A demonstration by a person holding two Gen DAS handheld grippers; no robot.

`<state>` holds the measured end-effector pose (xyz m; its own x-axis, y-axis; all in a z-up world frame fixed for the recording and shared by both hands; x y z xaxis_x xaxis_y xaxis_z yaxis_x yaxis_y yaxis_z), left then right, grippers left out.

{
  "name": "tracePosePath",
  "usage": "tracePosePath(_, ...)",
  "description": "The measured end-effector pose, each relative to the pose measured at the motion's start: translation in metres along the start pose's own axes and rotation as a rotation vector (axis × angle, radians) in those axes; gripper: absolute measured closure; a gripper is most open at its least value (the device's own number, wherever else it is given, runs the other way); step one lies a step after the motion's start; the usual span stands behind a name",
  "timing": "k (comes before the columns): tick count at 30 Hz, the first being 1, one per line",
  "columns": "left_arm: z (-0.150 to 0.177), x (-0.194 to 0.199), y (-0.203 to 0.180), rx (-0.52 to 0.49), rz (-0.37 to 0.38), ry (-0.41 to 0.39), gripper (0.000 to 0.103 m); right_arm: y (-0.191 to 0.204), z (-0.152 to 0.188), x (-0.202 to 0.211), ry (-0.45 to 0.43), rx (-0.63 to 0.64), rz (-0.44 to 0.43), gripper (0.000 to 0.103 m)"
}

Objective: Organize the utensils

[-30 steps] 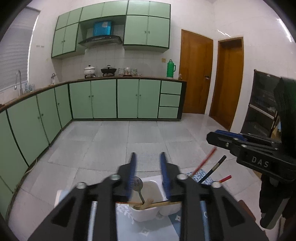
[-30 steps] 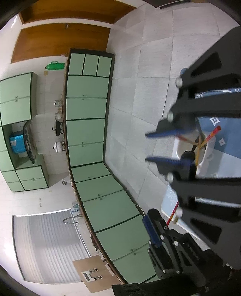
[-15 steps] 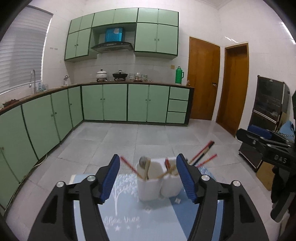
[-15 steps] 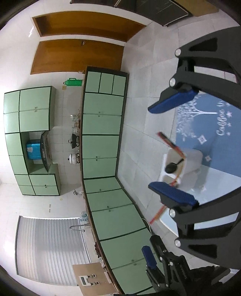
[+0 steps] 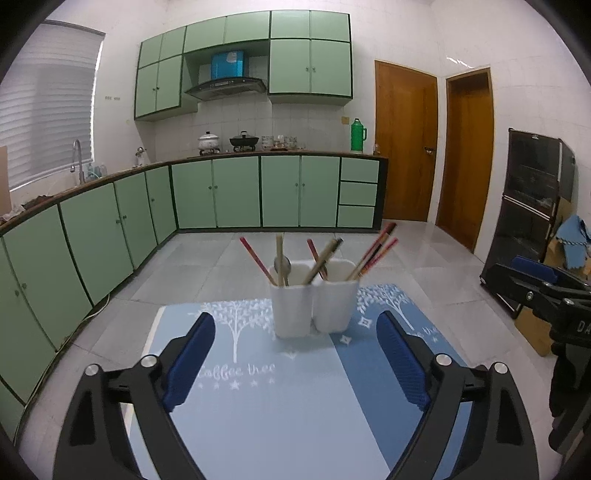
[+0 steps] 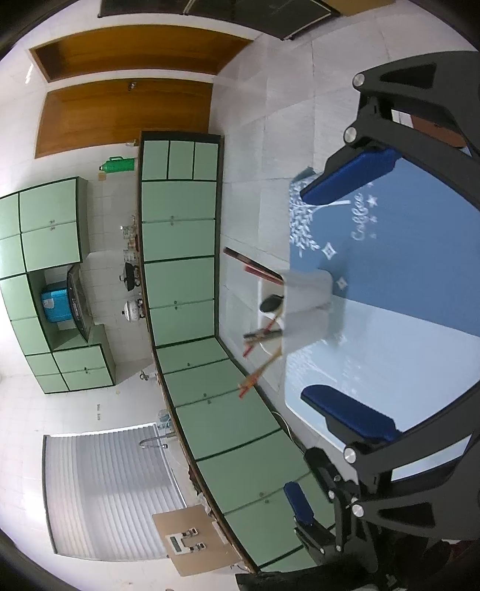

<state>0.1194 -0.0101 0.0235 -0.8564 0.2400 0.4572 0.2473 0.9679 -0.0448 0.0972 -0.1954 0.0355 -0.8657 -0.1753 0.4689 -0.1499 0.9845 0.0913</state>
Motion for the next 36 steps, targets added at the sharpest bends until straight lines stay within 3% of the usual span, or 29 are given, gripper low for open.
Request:
tracePosePath(17, 0.019, 0.052, -0.013, 0.034, 0.003, -0.027, 0.008, 0.030, 0.023, 0.050, 0.000, 0.055, -0.029, 0.006)
tracePosePath(36, 0.022, 0.073, -0.010, 0.031, -0.020, -0.062, 0.006, 0.038, 0.028, 0.063, 0.002, 0.067, -0.032, 0.005)
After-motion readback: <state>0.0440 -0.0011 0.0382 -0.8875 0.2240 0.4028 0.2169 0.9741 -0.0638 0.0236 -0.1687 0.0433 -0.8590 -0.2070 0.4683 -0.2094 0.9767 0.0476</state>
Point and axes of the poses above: each gripper's, at about its wrist camera, not at the fingertips, and x roughly against the way its jaws point, y to its left, z to its underside, the point moved 2 cm from there along -x, roughly the way its jaws point, and after that the axes turned 5 degrees about z, right-handed, at the moved point
